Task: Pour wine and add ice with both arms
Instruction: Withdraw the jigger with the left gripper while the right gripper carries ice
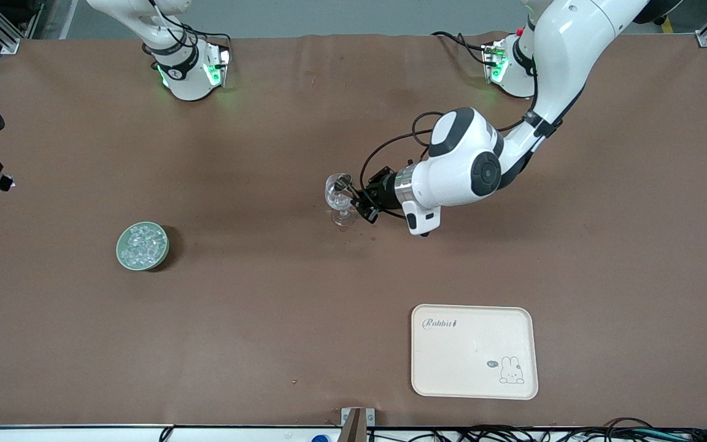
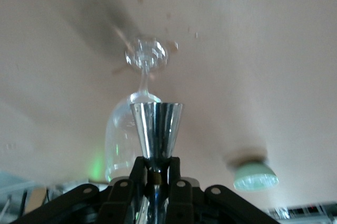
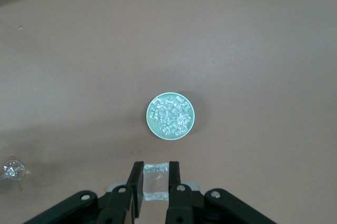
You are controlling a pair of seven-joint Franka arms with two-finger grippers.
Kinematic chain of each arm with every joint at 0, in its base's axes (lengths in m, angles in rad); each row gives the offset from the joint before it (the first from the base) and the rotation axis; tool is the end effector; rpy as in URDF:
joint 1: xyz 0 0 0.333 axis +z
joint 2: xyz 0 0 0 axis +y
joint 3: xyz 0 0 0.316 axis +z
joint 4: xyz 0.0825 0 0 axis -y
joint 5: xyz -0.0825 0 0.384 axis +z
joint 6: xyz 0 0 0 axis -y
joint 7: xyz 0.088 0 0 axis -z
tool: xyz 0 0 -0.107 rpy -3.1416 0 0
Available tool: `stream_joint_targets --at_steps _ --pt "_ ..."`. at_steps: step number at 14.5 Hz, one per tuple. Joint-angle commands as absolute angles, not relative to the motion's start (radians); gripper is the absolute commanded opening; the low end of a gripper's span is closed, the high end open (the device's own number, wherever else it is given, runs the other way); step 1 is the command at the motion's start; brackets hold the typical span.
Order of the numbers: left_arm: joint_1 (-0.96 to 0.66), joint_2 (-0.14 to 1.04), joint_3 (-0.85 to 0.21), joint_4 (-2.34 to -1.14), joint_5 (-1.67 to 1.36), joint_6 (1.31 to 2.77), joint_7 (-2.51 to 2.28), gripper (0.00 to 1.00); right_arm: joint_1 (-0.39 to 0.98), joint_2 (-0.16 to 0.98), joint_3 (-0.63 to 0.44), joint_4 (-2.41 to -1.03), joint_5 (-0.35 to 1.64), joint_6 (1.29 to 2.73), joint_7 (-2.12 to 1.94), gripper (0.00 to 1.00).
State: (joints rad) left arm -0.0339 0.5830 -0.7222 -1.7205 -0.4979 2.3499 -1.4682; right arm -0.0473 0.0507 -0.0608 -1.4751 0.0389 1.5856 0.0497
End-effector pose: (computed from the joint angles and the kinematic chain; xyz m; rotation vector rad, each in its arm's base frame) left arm 0.5327 -0.4259 0.3405 2.1436 1.4171 -0.8151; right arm 0.5697 -0.0567 0.6427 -3.0965 0.2436 -0.0946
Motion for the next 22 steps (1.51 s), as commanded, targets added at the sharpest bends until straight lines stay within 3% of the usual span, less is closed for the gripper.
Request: stream_joint_targets --at_steps 1,5,11,15,22 --pt "-0.023 0.557 -0.683 -1.723 -0.647 2.324 -1.352 0.01 -0.041 0.014 -0.064 -1.513 0.043 1.589 0.044 0.02" --pt "-0.023 0.522 -0.58 -1.727 -0.814 2.218 -1.186 0.01 -0.04 0.015 -0.06 -1.513 0.043 1.583 0.057 0.02" --pt "-0.037 0.528 -0.332 -1.678 -0.983 2.085 -1.04 0.01 0.034 0.02 -0.017 -1.513 0.043 1.597 0.306 0.01" --pt "-0.041 0.549 -0.148 -1.678 -1.149 1.985 -0.866 0.01 0.046 0.055 0.184 -1.511 0.037 1.667 0.674 0.0" --pt "-0.041 0.595 0.22 -1.716 -1.193 1.626 -0.588 0.01 0.106 0.251 0.524 -1.511 -0.049 1.833 1.225 0.0"
